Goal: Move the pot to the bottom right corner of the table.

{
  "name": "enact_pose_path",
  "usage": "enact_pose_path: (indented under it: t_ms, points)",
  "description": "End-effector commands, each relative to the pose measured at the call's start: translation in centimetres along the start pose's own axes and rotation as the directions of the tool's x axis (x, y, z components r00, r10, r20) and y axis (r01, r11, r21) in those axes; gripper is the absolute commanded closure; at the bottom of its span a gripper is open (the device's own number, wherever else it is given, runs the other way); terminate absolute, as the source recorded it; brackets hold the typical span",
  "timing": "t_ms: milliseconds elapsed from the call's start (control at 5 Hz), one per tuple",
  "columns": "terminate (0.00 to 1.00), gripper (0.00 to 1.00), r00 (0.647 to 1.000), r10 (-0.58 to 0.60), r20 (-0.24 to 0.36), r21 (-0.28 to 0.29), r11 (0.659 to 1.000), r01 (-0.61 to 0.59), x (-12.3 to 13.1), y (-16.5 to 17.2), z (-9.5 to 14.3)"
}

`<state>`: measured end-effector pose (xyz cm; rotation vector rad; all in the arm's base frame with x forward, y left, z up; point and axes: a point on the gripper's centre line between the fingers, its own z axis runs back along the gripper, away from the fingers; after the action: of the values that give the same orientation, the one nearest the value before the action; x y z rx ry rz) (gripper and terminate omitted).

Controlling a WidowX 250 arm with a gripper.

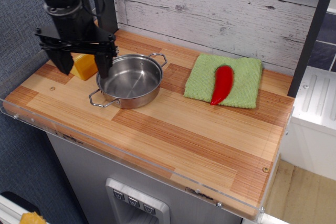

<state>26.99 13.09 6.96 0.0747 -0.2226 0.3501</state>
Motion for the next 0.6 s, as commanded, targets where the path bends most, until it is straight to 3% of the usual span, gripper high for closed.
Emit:
enact_pose_path:
  t_ms: [0, 400]
  points:
    - [0.00, 0.00, 0.999, 0.043, 0.023, 0.015, 0.999, -0.044, 3.0, -0.3, -2.4]
    - [0.00, 0.00, 0.997, 0.064, -0.047, 0.020, 0.998, -0.063, 2.5, -0.2, -5.0]
